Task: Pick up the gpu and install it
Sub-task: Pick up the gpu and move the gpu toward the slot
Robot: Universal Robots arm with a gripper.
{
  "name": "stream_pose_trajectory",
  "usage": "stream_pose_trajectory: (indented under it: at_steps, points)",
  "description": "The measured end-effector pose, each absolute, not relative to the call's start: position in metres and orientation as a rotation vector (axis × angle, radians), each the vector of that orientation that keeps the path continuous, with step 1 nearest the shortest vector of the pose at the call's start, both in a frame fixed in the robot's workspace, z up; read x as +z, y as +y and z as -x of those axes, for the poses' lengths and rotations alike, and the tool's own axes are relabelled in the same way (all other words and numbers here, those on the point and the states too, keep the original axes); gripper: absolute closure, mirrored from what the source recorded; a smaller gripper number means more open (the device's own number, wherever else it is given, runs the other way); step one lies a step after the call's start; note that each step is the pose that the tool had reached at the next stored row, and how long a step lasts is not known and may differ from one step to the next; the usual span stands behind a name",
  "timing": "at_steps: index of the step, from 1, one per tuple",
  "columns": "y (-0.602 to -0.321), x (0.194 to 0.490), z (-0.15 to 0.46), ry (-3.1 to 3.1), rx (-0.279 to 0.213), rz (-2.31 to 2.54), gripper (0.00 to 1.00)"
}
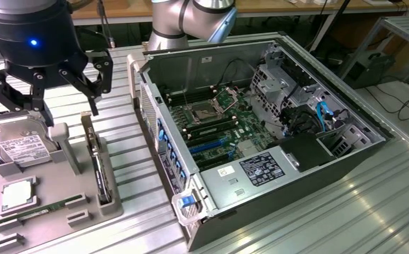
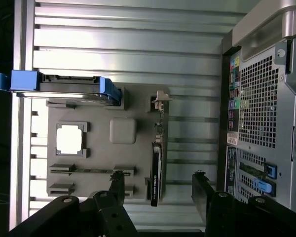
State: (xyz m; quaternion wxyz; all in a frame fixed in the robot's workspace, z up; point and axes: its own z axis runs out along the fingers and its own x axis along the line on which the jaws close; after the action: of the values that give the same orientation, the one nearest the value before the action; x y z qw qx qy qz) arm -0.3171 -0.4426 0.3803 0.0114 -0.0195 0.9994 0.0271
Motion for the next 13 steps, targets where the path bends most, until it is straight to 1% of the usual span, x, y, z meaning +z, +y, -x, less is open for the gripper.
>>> stream_pose_trajectory:
  at_steps: [13]
  points:
    - [-0.4427,0.3710,0.3171,3.117,0.085,0.061,0.34]
